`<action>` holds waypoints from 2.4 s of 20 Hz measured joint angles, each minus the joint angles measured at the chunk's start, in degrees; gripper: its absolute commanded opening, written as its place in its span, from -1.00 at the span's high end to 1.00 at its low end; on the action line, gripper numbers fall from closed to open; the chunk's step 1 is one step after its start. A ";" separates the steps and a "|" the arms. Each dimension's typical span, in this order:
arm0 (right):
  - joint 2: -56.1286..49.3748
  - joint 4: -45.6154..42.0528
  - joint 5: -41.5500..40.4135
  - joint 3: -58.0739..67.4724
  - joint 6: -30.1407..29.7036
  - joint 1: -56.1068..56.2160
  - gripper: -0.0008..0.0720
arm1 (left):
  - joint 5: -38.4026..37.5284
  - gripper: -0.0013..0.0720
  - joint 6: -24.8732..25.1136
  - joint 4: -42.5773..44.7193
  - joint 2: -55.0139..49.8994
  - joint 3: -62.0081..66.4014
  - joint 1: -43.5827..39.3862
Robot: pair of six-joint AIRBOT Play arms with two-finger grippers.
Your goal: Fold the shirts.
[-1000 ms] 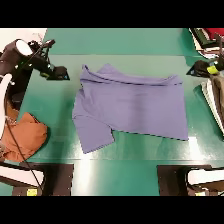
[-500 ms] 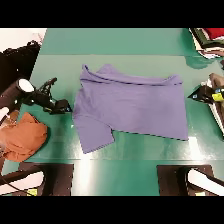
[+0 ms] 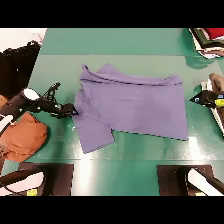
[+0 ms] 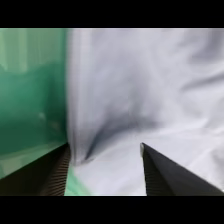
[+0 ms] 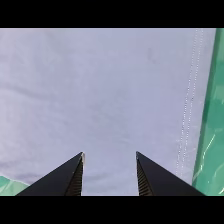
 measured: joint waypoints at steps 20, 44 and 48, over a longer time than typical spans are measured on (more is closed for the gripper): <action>-6.21 -6.86 2.95 -22.21 -0.63 -15.85 -0.08 | -3.34 0.91 -0.09 0.11 1.99 7.56 -4.46; 12.33 11.91 -4.63 23.17 -4.61 -8.26 0.92 | -5.66 0.91 -2.14 5.57 21.99 54.99 -4.48; 13.11 7.72 -5.68 41.07 -3.21 -7.32 0.92 | -5.79 0.91 -3.34 5.68 22.53 71.21 -4.48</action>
